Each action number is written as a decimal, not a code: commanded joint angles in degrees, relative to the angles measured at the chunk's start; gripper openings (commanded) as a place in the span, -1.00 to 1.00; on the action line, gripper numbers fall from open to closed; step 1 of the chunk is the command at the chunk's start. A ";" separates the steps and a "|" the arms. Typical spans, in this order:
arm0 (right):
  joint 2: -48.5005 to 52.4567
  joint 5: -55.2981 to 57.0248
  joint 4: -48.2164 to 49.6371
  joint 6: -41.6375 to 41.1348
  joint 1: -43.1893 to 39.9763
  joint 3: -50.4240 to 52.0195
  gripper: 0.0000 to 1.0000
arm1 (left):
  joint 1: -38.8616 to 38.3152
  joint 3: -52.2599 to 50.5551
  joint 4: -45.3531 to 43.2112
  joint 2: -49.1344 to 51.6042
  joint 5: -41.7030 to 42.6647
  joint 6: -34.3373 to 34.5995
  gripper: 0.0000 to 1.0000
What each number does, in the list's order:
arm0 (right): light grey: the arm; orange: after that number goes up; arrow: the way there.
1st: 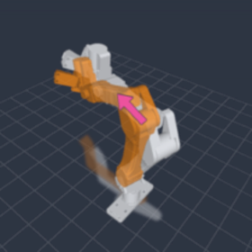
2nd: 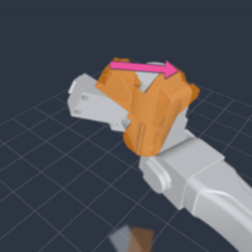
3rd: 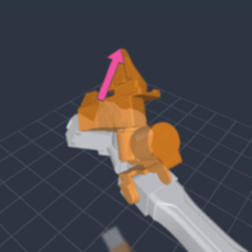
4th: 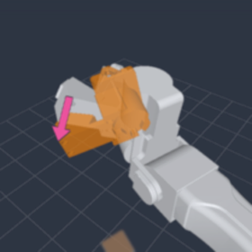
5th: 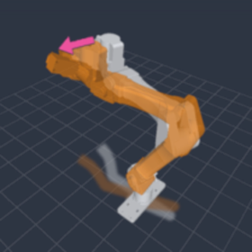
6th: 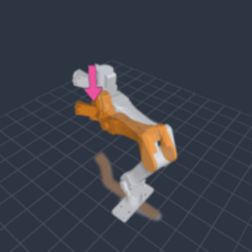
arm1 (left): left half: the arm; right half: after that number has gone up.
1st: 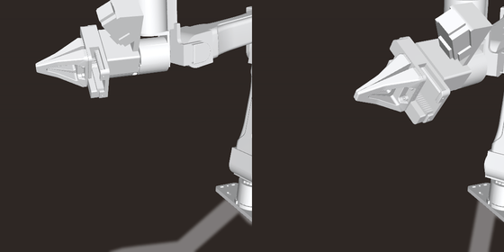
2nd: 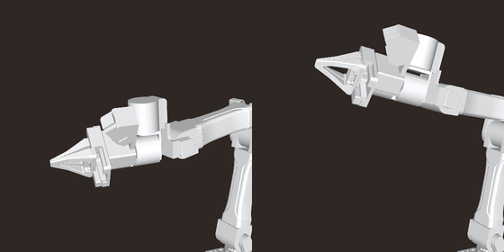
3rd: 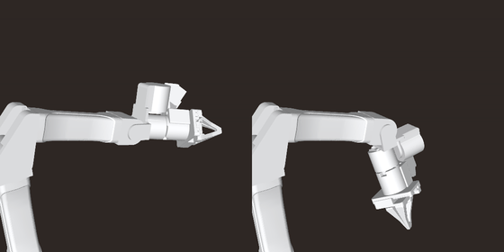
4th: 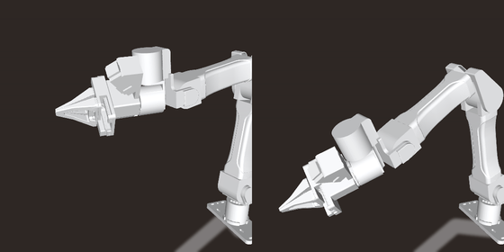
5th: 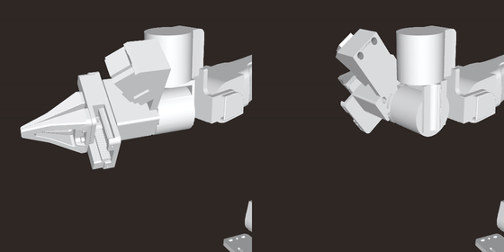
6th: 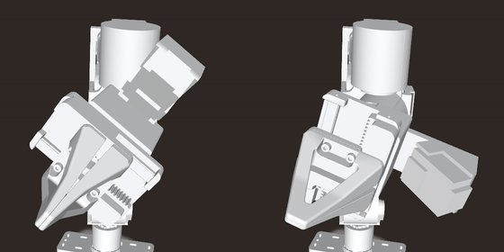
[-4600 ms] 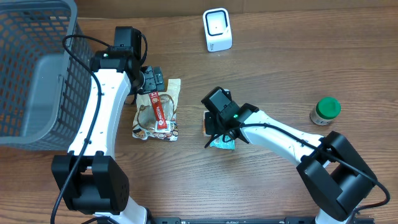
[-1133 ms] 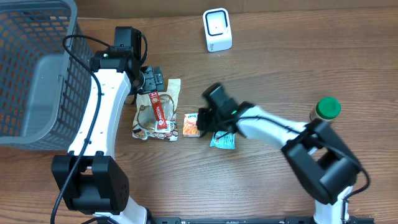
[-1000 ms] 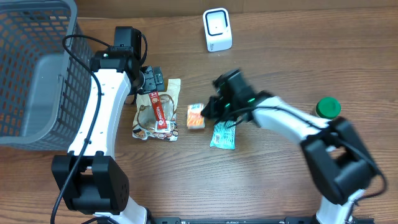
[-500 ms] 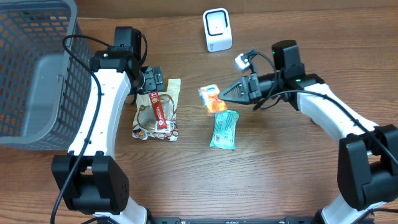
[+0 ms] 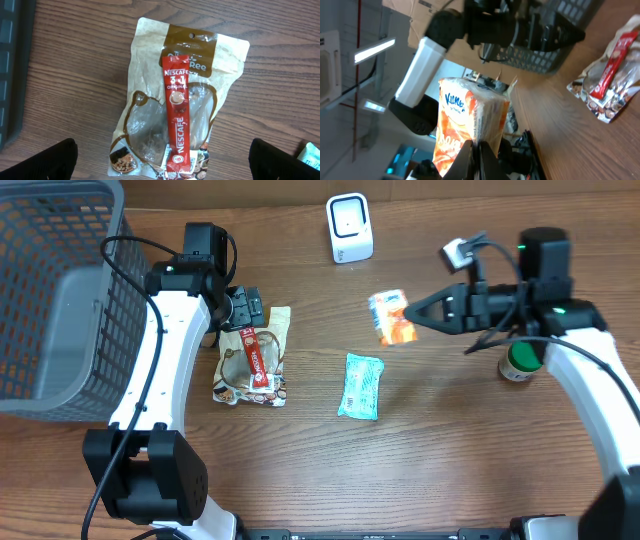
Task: Scan the item barcode
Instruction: 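Carry the orange pack up to the white scanner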
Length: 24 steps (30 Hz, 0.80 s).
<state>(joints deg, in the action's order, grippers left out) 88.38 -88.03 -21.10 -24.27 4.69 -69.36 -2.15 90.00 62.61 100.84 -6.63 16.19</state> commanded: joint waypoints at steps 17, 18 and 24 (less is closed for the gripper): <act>-7.30 -1.90 -2.43 0.66 -1.77 -0.07 -0.93 | -0.11 0.81 -0.04 -1.20 0.26 0.57 1.00; -7.30 -1.90 -2.43 1.18 -1.77 -0.07 -0.93 | -0.11 0.81 -0.04 -1.20 0.28 0.57 1.00; -7.26 8.72 -3.10 3.91 -1.68 0.85 -0.93 | -0.11 0.81 -0.04 -1.20 0.26 0.55 1.00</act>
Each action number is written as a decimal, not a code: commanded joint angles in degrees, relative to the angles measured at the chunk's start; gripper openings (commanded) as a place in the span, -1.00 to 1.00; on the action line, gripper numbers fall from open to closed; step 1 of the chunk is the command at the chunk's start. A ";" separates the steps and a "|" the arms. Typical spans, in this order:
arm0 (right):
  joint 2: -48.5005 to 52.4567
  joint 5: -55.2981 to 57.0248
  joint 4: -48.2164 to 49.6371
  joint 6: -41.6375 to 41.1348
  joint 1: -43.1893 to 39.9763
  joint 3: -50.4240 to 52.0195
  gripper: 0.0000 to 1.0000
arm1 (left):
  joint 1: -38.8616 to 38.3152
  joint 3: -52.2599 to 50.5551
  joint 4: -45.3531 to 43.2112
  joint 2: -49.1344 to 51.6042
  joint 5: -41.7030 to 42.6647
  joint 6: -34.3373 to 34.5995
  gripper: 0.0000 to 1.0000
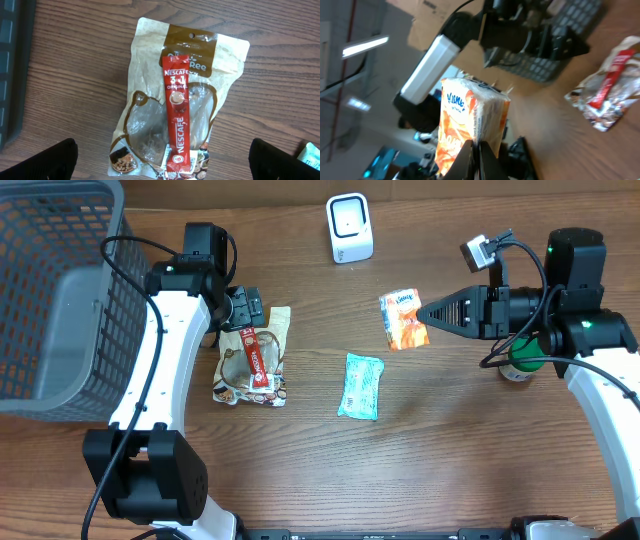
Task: Scan the item barcode
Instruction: 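Carry the orange pack up to the white scanner, then hold the orange pack barcode in front of the scanner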
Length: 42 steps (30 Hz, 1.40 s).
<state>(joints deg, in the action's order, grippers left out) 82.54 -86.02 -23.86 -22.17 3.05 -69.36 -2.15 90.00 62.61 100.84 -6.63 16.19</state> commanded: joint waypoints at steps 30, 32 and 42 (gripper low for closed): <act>23.02 84.94 -43.04 20.00 16.70 -54.69 -0.93 | -0.11 0.81 -0.04 -1.20 0.26 0.55 1.00; 25.18 89.68 -40.04 23.23 18.91 -54.73 -0.93 | -0.11 0.81 -0.04 -1.20 0.26 0.55 0.99; 39.26 103.16 -25.88 41.51 25.35 -54.73 -0.93 | -0.11 0.81 -0.04 -1.20 0.26 0.57 0.99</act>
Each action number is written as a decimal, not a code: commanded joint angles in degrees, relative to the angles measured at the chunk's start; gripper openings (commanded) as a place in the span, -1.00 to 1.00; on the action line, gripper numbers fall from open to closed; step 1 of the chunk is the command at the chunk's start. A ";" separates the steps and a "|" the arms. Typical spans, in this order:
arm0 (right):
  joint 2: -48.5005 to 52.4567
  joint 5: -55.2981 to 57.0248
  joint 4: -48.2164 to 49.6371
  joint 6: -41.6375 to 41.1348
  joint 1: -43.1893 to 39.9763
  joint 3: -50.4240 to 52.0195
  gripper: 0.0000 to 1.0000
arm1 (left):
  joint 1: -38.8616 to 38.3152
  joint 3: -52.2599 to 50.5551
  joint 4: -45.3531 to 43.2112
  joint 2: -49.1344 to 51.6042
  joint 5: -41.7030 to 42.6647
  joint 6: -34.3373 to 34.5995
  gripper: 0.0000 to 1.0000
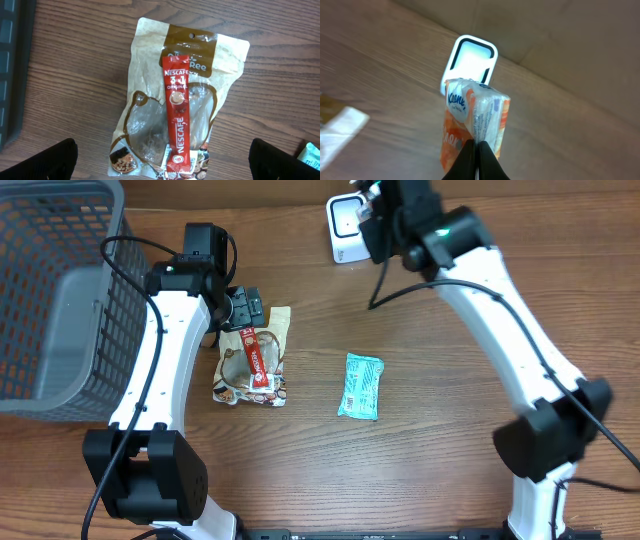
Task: Scan the item barcode
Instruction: 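Hold the orange pack barcode in front of the scanner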
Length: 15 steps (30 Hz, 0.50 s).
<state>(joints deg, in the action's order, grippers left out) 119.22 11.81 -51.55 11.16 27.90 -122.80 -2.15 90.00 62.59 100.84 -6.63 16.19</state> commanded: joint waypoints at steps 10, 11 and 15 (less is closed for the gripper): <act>12.15 12.20 16.94 21.38 1.03 -1.29 -0.93 | -0.11 0.81 -0.02 -1.20 0.26 0.57 0.99; 12.66 12.13 18.38 22.38 1.03 -1.29 -0.93 | -0.11 0.81 -0.02 -1.20 0.26 0.55 1.00; 13.46 12.13 23.80 23.67 1.14 -1.25 -0.93 | -0.11 0.81 -0.02 -1.20 0.26 0.57 1.00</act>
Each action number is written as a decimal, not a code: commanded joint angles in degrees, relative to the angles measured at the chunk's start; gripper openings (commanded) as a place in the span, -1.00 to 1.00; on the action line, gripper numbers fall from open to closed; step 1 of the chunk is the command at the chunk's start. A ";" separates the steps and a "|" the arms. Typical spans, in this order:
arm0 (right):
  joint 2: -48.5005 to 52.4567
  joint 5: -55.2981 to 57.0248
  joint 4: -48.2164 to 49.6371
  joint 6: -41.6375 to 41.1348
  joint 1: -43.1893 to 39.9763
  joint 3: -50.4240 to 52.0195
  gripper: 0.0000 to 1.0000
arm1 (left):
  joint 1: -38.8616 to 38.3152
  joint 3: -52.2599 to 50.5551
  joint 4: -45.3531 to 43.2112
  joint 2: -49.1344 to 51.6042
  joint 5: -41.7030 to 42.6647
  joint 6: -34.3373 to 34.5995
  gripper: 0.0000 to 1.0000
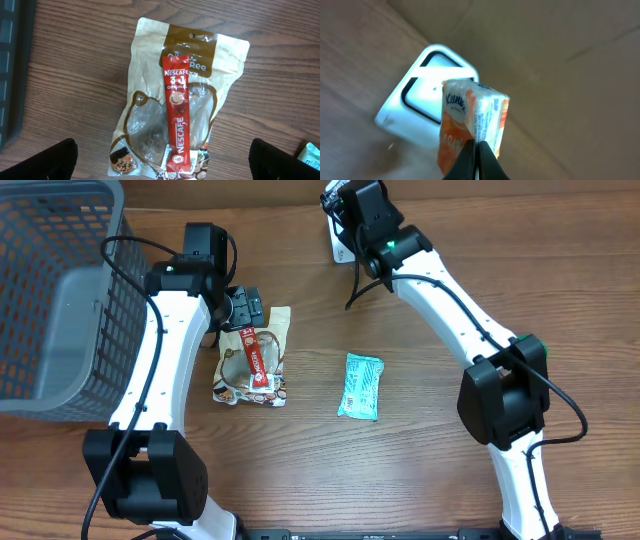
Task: Scan the item barcode
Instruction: 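Hold the orange pack barcode in front of the scanner, then carry the orange pack right and lower it beside the jar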
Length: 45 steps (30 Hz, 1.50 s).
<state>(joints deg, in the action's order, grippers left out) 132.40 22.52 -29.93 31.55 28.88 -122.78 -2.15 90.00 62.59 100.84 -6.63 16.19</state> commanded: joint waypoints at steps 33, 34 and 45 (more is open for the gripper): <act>3.85 4.35 13.68 7.04 0.31 -1.38 -0.93 | -0.11 0.81 -0.02 -1.20 0.26 0.55 1.00; 2.32 3.96 12.35 5.73 0.31 -1.38 -0.93 | -0.11 0.81 -0.02 -1.20 0.26 0.57 1.00; -20.09 -4.59 -15.28 -25.07 -2.43 -1.38 -0.93 | -0.11 0.81 -0.02 -1.20 0.26 0.55 1.00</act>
<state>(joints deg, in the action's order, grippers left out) 121.78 22.61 -41.50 20.69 28.56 -122.78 -2.15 90.00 62.59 100.84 -6.63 16.19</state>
